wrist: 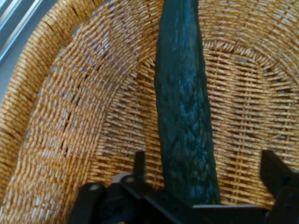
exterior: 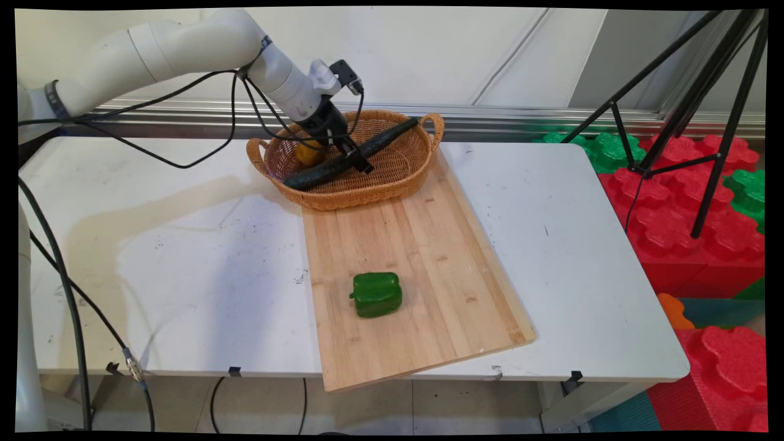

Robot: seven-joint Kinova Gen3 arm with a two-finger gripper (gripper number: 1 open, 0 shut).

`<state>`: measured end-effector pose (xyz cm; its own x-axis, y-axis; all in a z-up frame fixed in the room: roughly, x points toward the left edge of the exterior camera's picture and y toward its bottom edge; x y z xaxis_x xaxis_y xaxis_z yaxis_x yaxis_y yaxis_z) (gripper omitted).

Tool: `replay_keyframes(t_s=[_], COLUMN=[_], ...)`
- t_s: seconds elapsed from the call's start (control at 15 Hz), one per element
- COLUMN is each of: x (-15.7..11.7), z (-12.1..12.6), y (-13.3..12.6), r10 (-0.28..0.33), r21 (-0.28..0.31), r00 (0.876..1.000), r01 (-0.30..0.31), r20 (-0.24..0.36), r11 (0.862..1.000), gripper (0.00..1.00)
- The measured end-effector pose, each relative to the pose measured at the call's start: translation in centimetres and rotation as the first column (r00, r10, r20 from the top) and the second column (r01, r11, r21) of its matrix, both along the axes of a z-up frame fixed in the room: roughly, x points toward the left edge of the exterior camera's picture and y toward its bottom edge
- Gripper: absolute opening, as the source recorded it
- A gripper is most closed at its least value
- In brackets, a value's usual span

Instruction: Pick up the cucumber from the vegetable basket, then place the picked object on the cutting board

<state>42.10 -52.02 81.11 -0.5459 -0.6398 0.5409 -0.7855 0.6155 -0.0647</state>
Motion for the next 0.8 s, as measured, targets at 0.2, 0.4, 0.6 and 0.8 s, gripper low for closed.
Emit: replay_keyframes(t_s=[0.2, 0.4, 0.6, 0.8], x=[-0.13, -0.13, -0.08, 0.02], z=[-0.35, -0.50, -0.57, -0.49], y=[-0.37, -0.55, -0.68, -0.72], r10=[-0.001, 0.001, 0.003, 0.006], r21=[0.002, 0.003, 0.003, -0.001], r00=[1.000, 1.000, 1.000, 1.000], r01=[0.001, -0.001, -0.003, -0.006], r20=[0.000, -0.001, -0.001, -0.004], r11=[1.000, 1.000, 1.000, 1.000], gripper=[0.00, 0.00, 0.00, 0.00])
